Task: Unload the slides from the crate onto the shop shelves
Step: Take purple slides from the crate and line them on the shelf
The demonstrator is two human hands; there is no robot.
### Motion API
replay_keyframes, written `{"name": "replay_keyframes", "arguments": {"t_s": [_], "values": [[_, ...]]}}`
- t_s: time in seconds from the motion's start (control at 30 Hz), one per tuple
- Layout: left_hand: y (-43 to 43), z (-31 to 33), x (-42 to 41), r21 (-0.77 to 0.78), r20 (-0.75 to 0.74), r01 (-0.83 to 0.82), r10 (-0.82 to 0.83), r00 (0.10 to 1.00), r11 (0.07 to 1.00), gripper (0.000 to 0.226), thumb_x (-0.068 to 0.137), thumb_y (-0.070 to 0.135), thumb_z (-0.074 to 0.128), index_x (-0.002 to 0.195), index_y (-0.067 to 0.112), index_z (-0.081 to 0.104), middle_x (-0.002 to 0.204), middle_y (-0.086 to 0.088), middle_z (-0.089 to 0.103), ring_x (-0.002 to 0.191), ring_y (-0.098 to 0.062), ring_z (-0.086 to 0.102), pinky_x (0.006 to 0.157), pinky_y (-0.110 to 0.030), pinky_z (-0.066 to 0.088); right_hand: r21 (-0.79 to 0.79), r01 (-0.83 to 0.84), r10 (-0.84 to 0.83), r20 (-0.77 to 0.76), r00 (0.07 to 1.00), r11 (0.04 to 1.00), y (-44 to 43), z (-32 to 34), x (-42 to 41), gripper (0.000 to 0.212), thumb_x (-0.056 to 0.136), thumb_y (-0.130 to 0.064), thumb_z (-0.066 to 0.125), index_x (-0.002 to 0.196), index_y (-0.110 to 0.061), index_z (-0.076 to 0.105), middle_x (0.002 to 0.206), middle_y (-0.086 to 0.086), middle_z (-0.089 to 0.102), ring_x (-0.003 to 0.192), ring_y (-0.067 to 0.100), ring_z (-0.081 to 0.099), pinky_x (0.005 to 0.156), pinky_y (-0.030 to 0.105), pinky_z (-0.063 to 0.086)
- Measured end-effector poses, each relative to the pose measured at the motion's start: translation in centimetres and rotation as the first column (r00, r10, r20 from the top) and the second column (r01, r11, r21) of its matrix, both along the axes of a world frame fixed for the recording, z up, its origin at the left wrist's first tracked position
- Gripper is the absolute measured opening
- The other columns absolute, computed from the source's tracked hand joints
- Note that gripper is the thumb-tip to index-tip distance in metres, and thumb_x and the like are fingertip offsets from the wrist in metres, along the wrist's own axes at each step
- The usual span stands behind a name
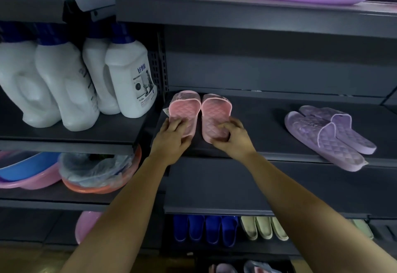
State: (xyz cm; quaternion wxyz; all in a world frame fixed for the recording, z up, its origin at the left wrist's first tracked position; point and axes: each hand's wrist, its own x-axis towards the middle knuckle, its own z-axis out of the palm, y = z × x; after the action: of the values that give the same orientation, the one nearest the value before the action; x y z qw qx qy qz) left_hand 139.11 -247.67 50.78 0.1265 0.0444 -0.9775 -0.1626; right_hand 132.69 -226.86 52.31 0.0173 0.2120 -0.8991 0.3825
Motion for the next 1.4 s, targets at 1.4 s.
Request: {"name": "replay_keyframes", "arguments": {"t_s": [1.4], "values": [[37.5, -0.2, -4.5, 0.034, -0.124, -0.090, 0.093, 0.988, 0.995, 0.105, 0.069, 0.079, 0.025, 0.145, 0.007, 0.036, 0.149, -0.010, 0.034, 0.134, -0.025, 0.038, 0.116, -0.042, 0.024, -0.141, 0.133, -0.148, -0.100, 0.984, 0.981, 34.2, 0.1, -7.2, 0.025, 0.072, -0.024, 0.082, 0.091, -0.010, 0.075, 0.097, 0.004, 0.073, 0.086, 0.023, 0.069, 0.083, 0.036, 0.054]]}}
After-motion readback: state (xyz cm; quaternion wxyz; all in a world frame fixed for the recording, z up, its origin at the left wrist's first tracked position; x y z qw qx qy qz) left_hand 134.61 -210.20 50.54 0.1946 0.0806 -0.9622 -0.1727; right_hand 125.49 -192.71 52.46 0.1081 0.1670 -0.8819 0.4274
